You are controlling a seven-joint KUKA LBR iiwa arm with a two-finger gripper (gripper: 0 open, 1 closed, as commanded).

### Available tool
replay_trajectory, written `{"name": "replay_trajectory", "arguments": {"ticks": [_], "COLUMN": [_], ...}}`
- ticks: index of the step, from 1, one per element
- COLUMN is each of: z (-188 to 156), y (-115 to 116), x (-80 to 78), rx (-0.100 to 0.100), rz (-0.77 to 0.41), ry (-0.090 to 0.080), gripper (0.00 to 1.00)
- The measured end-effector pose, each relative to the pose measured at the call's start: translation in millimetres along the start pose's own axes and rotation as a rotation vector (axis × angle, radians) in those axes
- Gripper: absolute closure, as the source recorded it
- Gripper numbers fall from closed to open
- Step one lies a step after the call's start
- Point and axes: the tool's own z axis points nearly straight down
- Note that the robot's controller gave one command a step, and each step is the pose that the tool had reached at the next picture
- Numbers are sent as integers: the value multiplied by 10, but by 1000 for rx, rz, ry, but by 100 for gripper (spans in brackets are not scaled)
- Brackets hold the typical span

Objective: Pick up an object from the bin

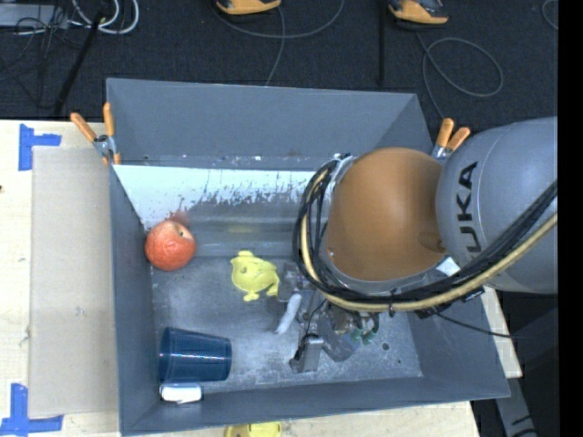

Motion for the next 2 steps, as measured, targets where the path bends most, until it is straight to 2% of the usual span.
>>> {"name": "replay_trajectory", "arguments": {"ticks": [1,2], "z": [-44,732], "y": [-9,703], "x": [-16,-16], "rx": [-1,-3], "rz": [5,59], "ry": [-8,-13], "gripper": [0,0]}}
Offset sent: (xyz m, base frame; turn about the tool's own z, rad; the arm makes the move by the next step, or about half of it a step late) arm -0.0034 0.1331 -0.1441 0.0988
